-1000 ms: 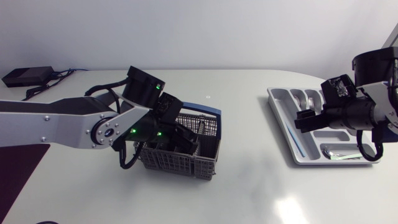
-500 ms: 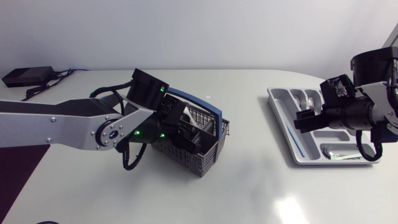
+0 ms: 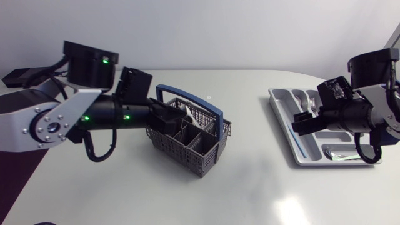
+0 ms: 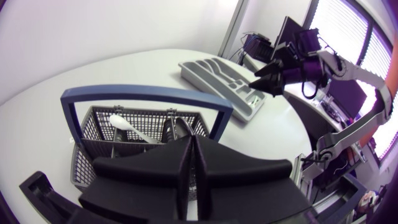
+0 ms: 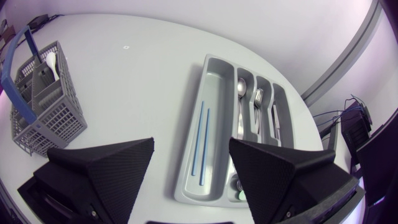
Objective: Unload the cutlery basket into the drawer organizer.
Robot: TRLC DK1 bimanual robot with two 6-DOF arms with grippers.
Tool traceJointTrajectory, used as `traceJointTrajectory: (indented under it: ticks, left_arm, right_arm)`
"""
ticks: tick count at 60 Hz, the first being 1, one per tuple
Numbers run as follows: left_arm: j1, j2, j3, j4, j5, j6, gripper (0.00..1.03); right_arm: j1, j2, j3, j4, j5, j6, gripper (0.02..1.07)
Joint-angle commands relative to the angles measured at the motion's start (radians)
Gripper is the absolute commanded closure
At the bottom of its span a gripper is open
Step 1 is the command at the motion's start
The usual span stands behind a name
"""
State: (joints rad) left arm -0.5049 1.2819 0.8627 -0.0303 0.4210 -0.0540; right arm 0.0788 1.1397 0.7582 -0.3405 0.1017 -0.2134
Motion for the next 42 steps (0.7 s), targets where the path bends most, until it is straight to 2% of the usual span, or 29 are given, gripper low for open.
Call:
traceJointTrajectory:
  ticks: [1,8,11,18,23,25,31,35,37,42]
  left_arm:
    - [0.046,-0.052,-0.034,0.010,0.087,-0.053,1.00]
    - [0.108,-0.107,-0.030,0.010,0.245,-0.116,1.00]
    - [0.143,-0.128,-0.017,0.010,0.334,-0.156,1.00]
    - [0.190,-0.151,-0.002,0.006,0.478,-0.205,1.00]
    - [0.189,-0.170,-0.004,0.000,0.519,-0.208,1.00]
    - [0.183,-0.173,-0.004,-0.002,0.552,-0.208,1.00]
    - [0.166,-0.176,-0.004,-0.003,0.650,-0.199,1.00]
    - [0.143,-0.176,-0.005,-0.005,0.664,-0.188,1.00]
    - [0.126,-0.170,-0.005,-0.006,0.700,-0.185,1.00]
    - [0.089,-0.167,-0.013,-0.010,0.705,-0.159,1.00]
  right_arm:
    - [0.026,-0.023,-0.031,0.001,0.006,-0.017,0.20]
    - [0.073,-0.066,-0.036,0.006,-0.013,-0.027,0.20]
    - [0.102,-0.104,-0.037,0.006,-0.054,-0.032,0.20]
    - [0.153,-0.149,-0.022,-0.006,-0.131,-0.035,0.20]
    - [0.161,-0.152,-0.005,-0.034,-0.220,-0.040,0.20]
    - [0.170,-0.159,-0.002,-0.041,-0.277,-0.044,0.20]
    - [0.236,-0.173,0.001,-0.058,-0.364,-0.075,0.20]
    - [0.306,-0.178,-0.002,-0.066,-0.392,-0.099,0.20]
    - [0.340,-0.178,-0.002,-0.074,-0.413,-0.109,0.20]
    - [0.395,-0.178,0.009,-0.091,-0.476,-0.119,0.20]
